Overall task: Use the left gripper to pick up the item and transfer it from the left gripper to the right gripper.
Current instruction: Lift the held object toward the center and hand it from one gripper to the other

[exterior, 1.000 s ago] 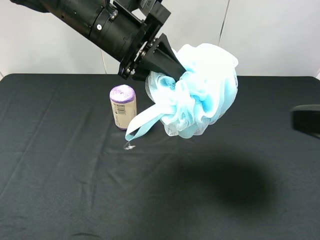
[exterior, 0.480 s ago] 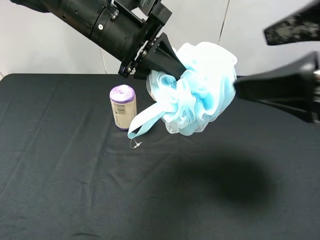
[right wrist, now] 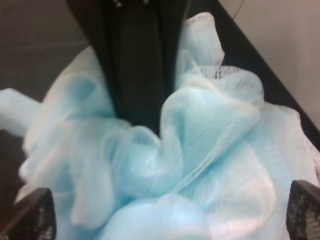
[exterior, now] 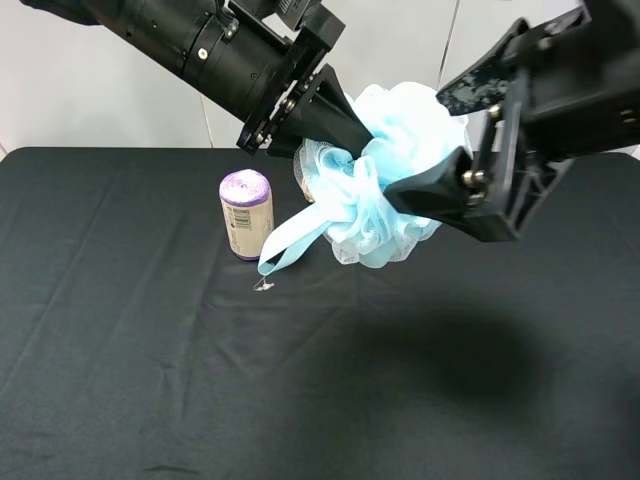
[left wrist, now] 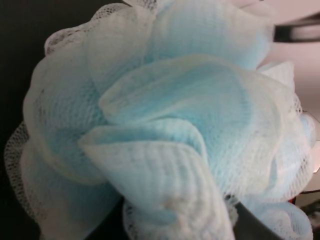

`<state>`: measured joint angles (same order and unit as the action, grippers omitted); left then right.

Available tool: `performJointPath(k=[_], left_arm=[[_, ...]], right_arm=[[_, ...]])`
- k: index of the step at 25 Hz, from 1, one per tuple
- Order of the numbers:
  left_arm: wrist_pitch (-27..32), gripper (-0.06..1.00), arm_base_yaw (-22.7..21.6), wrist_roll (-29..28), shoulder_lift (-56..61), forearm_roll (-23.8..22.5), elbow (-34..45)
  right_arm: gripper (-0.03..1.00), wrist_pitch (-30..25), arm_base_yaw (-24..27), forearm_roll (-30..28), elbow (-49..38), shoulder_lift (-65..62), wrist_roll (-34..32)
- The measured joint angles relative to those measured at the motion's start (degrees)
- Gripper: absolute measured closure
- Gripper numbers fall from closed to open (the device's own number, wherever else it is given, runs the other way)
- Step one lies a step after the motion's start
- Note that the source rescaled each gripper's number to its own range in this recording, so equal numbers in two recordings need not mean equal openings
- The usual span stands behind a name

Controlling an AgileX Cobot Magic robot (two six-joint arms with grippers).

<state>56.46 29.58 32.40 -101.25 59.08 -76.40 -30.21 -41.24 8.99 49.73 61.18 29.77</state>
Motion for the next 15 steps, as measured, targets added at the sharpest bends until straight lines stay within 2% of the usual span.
performJointPath(k=[9,15], left_arm=[[-0.42,0.87,0.00,0.52,-0.18,-0.50,0.00],[-0.22,0.89,-0.09,4.78,-0.56,3.81,0.00]], right_arm=[[-0.03,2.35,-0.22,-0.30,0.04,7.62,-0.21],[-0.03,5.16,-0.22,-0.30,0.04,10.63,-0.21]])
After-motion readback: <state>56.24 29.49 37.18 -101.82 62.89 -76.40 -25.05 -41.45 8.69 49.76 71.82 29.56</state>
